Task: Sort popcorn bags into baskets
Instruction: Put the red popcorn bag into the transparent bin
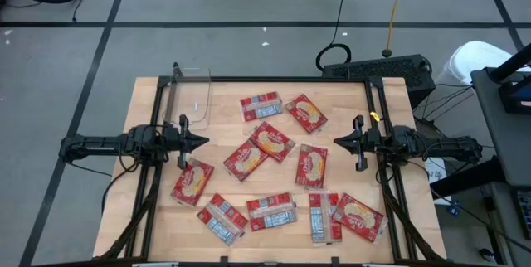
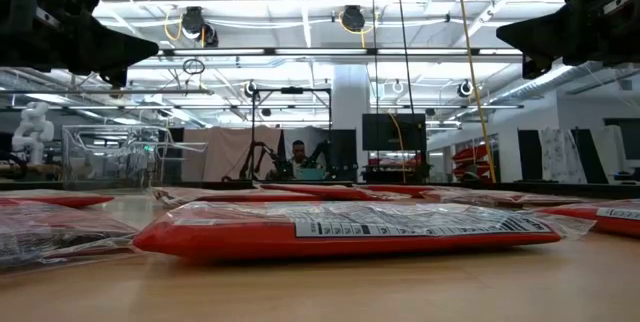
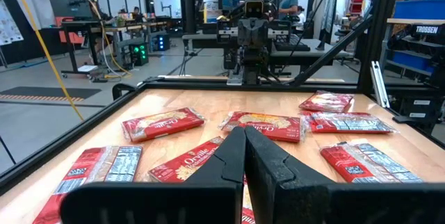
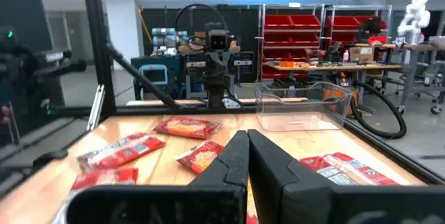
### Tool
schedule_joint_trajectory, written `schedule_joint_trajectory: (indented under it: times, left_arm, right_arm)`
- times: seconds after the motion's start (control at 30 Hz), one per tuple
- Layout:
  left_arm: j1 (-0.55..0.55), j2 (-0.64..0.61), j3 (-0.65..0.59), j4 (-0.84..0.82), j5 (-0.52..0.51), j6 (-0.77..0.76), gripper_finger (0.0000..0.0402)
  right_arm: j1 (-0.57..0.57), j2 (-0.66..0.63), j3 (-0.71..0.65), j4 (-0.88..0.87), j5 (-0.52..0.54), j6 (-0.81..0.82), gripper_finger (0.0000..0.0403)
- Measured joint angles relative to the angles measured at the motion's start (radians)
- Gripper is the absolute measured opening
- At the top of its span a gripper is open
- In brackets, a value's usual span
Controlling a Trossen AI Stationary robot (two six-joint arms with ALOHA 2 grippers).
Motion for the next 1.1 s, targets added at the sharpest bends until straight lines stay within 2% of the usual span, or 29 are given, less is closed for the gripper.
schedule_joint_trajectory:
  times: [0.23,0.33,0.43,0.6,0.83,0.97,1.1]
  left_arm:
    - [0.000,0.000,0.000,0.000,0.000,0.000,0.0008]
    - [0.000,0.000,0.000,0.000,0.000,0.000,0.0008]
    - [0.000,0.000,0.000,0.000,0.000,0.000,0.0008]
    - [0.000,0.000,0.000,0.000,0.000,0.000,0.0008]
    - [0.000,0.000,0.000,0.000,0.000,0.000,0.0008]
    - [0.000,0.000,0.000,0.000,0.000,0.000,0.0008]
    - [0.000,0.000,0.000,0.000,0.000,0.000,0.0008]
  right_arm:
    - [0.000,0.014,0.034,-0.048,0.103,0.038,0.0000]
    - [0.000,0.044,0.115,-0.059,0.118,0.063,0.0000]
    - [0.000,0.102,0.220,-0.150,0.118,0.098,0.0000]
    - [0.000,0.256,0.450,-0.316,0.143,0.157,0.0000]
    - [-0.007,0.558,0.735,-0.505,0.227,0.155,0.0000]
    - [-0.031,0.713,0.831,-0.566,0.222,0.123,0.0000]
    - [-0.062,0.824,0.843,-0.588,0.222,0.084,0.0000]
